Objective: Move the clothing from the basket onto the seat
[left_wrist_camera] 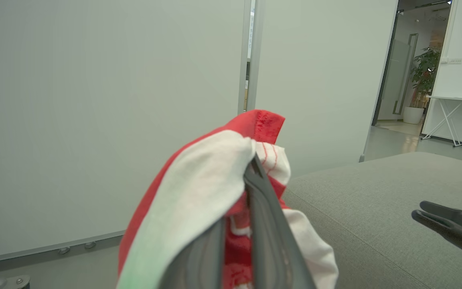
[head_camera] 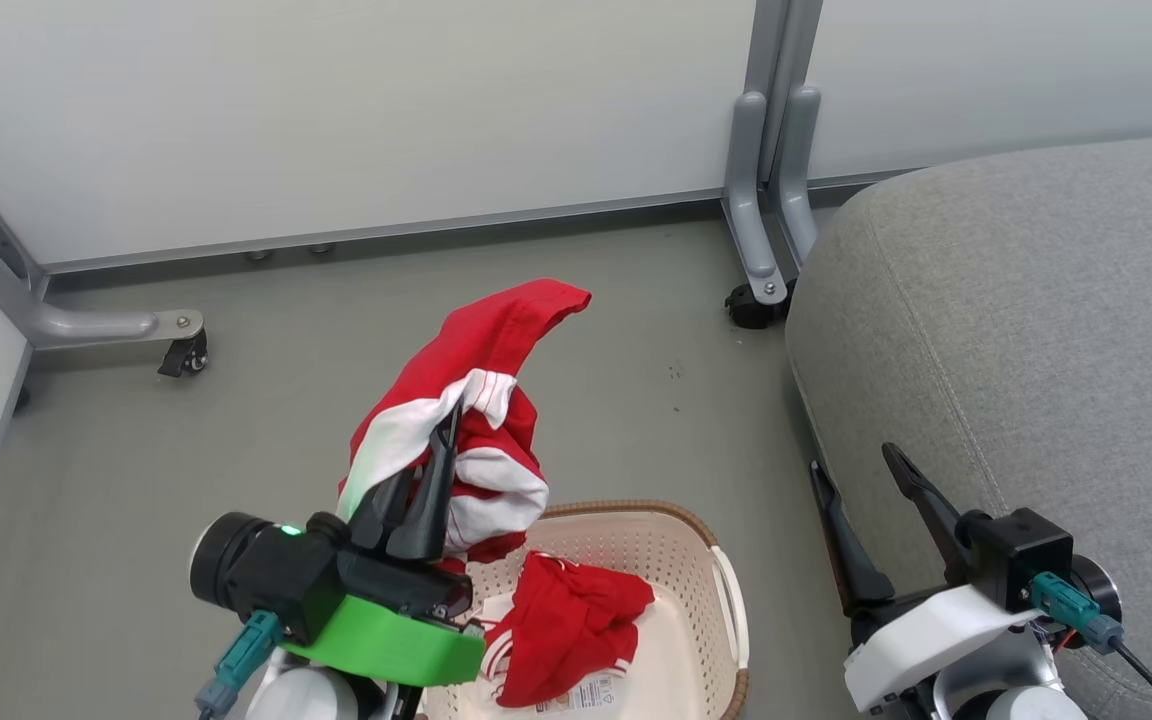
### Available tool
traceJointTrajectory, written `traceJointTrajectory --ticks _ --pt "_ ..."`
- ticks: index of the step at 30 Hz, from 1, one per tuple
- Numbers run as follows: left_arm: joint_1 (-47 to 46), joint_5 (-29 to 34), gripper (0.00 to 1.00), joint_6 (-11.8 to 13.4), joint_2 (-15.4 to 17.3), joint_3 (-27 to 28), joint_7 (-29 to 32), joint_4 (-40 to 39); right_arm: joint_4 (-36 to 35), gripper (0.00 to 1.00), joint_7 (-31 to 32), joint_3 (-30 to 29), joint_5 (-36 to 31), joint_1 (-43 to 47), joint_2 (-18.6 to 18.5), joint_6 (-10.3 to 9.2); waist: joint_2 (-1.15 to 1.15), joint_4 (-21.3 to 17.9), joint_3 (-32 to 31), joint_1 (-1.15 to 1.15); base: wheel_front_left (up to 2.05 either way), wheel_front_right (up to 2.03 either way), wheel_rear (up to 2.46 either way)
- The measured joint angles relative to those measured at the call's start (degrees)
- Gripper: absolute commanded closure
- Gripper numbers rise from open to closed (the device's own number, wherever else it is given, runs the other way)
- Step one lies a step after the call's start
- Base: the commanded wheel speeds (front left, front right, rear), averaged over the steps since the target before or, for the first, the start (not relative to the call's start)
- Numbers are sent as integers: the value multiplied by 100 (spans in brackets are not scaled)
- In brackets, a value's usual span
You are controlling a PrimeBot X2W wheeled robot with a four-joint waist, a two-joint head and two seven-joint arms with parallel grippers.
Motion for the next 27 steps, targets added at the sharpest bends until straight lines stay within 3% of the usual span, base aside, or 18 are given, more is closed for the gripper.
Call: traceJointTrajectory --ticks 17,27 --pt "12 1 100 16 -5 -48 0 -21 -35 0 53 98 65 0 -1 0 0 25 34 0 0 0 0" --pt "-21 1 100 15 10 -108 0 -9 -208 0 177 1062 556 -341 -2 0 0 39 106 0 0 0 0"
